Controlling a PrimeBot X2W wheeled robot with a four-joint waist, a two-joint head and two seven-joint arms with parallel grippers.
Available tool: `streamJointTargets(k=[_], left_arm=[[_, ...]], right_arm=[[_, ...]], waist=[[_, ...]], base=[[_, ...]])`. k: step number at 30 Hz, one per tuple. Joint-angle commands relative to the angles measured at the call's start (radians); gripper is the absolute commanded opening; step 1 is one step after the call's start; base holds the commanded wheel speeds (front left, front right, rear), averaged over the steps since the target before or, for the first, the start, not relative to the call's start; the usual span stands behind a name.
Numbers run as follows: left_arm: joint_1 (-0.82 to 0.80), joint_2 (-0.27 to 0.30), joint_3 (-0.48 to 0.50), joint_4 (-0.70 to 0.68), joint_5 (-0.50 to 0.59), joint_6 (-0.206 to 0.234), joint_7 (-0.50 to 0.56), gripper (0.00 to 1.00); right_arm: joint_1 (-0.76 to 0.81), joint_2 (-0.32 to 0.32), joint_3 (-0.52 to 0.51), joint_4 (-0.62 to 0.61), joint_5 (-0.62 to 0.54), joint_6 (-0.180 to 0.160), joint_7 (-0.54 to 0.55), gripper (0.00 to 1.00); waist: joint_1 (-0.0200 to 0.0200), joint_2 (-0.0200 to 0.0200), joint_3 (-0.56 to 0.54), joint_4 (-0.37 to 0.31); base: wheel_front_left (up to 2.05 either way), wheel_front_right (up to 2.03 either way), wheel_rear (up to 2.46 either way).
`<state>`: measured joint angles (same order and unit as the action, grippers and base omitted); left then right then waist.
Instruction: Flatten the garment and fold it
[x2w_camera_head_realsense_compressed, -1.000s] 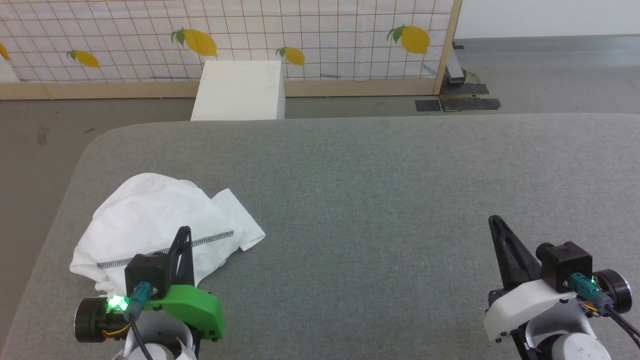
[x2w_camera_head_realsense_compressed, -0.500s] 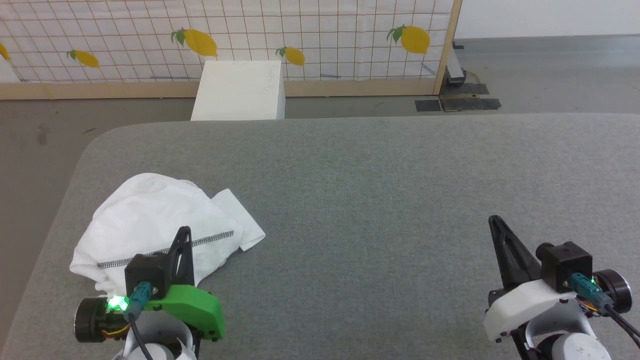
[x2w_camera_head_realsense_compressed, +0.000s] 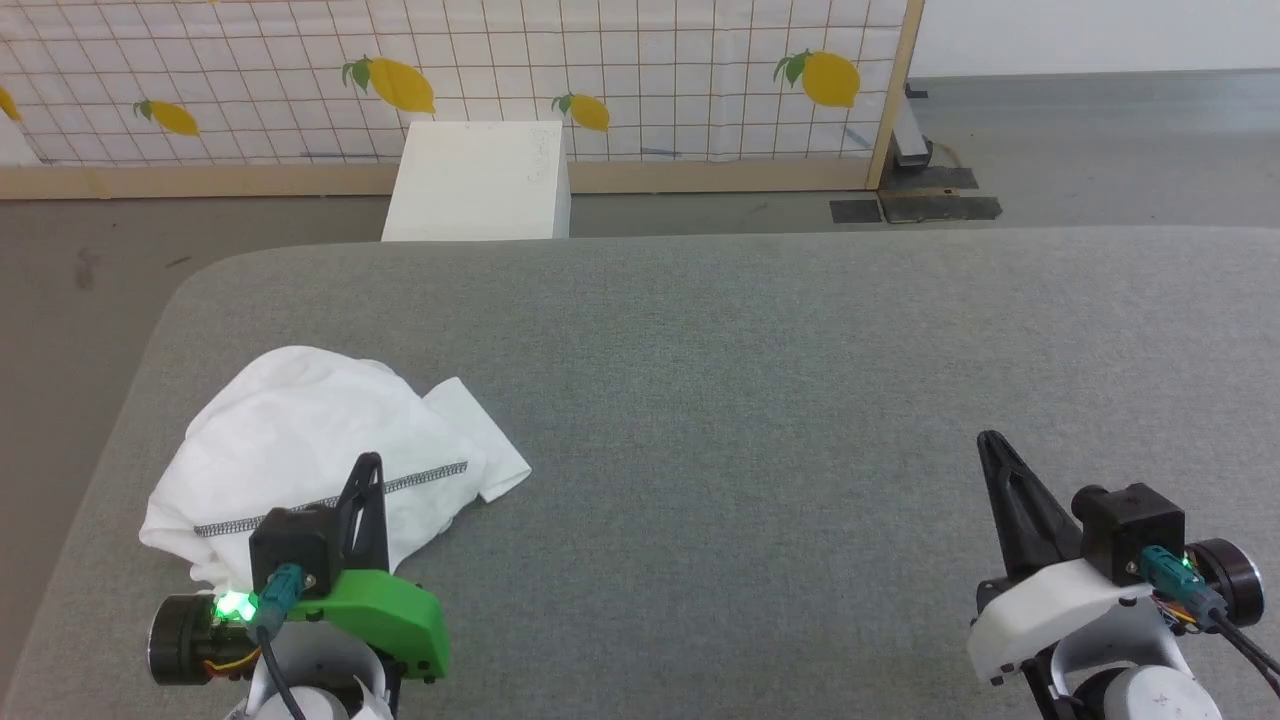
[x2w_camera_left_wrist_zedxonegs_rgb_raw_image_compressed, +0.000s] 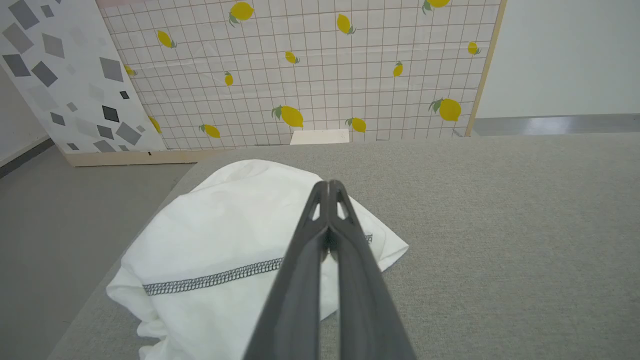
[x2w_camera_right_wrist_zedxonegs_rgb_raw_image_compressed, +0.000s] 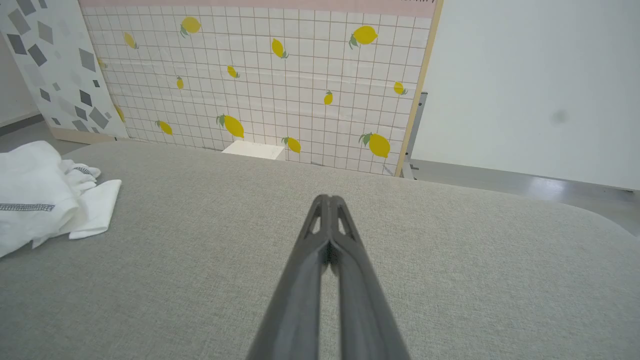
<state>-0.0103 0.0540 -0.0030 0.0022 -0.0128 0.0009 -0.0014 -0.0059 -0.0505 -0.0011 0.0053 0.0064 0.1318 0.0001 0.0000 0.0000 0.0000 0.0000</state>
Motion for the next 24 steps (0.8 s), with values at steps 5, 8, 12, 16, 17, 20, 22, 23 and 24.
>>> streamJointTargets(k=[5,8,12,16,17,20,22,23,24], left_arm=[[0.01,-0.004,0.003,-0.002,0.013,-0.001,0.001,0.0],[0.01,-0.004,0.003,-0.002,0.013,-0.001,0.001,0.0],[0.01,-0.004,0.003,-0.002,0.013,-0.001,0.001,0.0],[0.01,-0.004,0.003,-0.002,0.013,-0.001,0.001,0.0],[0.01,-0.004,0.003,-0.002,0.013,-0.001,0.001,0.0],[0.01,-0.004,0.003,-0.002,0.013,-0.001,0.001,0.0],[0.01,-0.004,0.003,-0.002,0.013,-0.001,0.001,0.0],[0.01,-0.004,0.003,-0.002,0.013,-0.001,0.001,0.0],[0.01,-0.004,0.003,-0.002,0.013,-0.001,0.001,0.0]], right_arm=[[0.006,0.0,0.001,-0.005,-0.006,-0.001,0.0,0.0],[0.006,0.0,0.001,-0.005,-0.006,-0.001,0.0,0.0],[0.006,0.0,0.001,-0.005,-0.006,-0.001,0.0,0.0],[0.006,0.0,0.001,-0.005,-0.006,-0.001,0.0,0.0],[0.006,0.0,0.001,-0.005,-0.006,-0.001,0.0,0.0],[0.006,0.0,0.001,-0.005,-0.006,-0.001,0.0,0.0],[0.006,0.0,0.001,-0.005,-0.006,-0.001,0.0,0.0],[0.006,0.0,0.001,-0.005,-0.006,-0.001,0.0,0.0],[0.006,0.0,0.001,-0.005,-0.006,-0.001,0.0,0.0]], waist=[[0.0,0.0,0.0,0.0],[0.0,0.0,0.0,0.0],[0.0,0.0,0.0,0.0],[0.0,0.0,0.0,0.0],[0.0,0.0,0.0,0.0],[0.0,0.0,0.0,0.0],[0.0,0.0,0.0,0.0],[0.0,0.0,0.0,0.0],[0.0,0.0,0.0,0.0]], base=[[0.0,0.0,0.0],[0.0,0.0,0.0],[0.0,0.0,0.0],[0.0,0.0,0.0],[0.0,0.0,0.0],[0.0,0.0,0.0],[0.0,0.0,0.0],[0.0,0.0,0.0],[0.0,0.0,0.0]])
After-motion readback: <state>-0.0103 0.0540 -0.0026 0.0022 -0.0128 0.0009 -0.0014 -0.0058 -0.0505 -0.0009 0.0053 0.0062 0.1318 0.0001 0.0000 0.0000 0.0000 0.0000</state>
